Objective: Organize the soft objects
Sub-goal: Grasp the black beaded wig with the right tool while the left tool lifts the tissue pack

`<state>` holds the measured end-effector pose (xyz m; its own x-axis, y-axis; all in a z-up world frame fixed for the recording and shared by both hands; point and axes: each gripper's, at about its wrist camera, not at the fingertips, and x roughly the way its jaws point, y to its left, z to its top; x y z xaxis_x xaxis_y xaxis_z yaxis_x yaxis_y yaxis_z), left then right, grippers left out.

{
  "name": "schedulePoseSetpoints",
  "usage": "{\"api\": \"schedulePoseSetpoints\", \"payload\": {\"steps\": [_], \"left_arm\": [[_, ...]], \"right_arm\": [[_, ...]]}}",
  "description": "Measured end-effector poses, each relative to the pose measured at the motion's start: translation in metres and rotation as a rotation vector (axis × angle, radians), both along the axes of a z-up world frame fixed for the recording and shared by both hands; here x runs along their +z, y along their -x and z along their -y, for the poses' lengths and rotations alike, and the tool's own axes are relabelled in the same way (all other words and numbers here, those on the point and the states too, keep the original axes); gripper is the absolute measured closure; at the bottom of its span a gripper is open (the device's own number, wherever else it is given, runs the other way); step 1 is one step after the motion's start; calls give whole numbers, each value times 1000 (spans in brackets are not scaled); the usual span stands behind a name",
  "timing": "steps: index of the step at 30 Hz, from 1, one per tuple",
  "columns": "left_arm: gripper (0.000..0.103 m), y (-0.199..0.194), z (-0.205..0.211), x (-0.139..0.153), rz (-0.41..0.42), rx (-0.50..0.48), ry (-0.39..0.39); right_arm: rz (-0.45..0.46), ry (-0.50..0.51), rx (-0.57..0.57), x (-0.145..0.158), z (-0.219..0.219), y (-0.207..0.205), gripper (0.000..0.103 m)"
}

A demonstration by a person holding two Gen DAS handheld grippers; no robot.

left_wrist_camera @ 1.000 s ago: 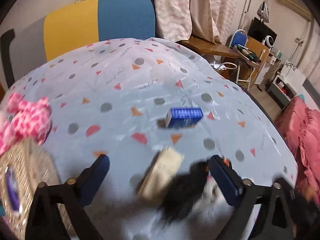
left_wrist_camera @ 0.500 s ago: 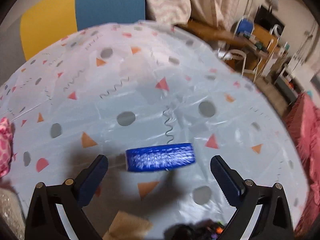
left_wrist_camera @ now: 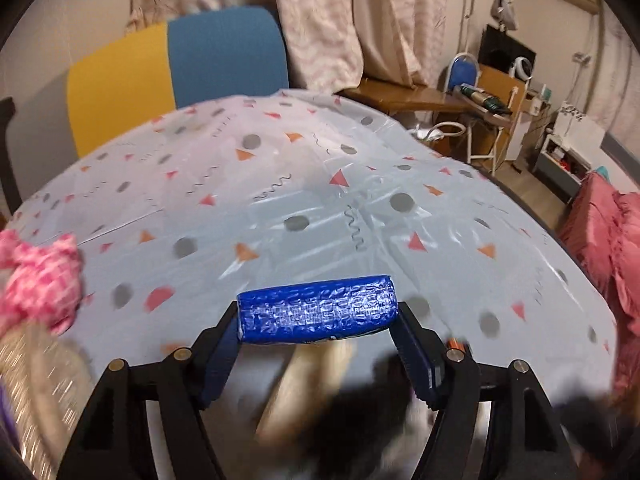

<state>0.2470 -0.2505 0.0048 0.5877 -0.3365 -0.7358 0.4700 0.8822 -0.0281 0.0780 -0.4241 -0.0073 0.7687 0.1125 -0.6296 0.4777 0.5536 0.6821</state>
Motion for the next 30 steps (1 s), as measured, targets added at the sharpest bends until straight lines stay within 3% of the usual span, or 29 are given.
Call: {"api": "schedulePoseSetpoints", "payload": {"steps": [5, 11, 14, 19, 23, 26, 30], "left_arm": [[30, 75, -56, 5, 17, -29, -9], [30, 153, -113, -31, -10, -38, -98], [30, 176, -138, -52, -14, -5, -140], [31, 194, -166, -70, -10, 27, -123], [31, 188, -179, -84, -76, 61, -79], [31, 186, -184, -85, -84, 77, -47], [31, 187, -189, -84, -99, 82, -20]], "right_arm": [[-13, 0, -22, -2, 2, 1, 36], [-43, 30, -48, -2, 2, 1, 36], [-44, 77, -4, 4, -6, -4, 36], [-96, 165, 164, 11, -34, -36, 44], [-188, 194, 221, 7, -42, -79, 47], [-322, 215, 238, -14, -44, -113, 49], [-463, 166, 315, -55, -54, -139, 55]]}}
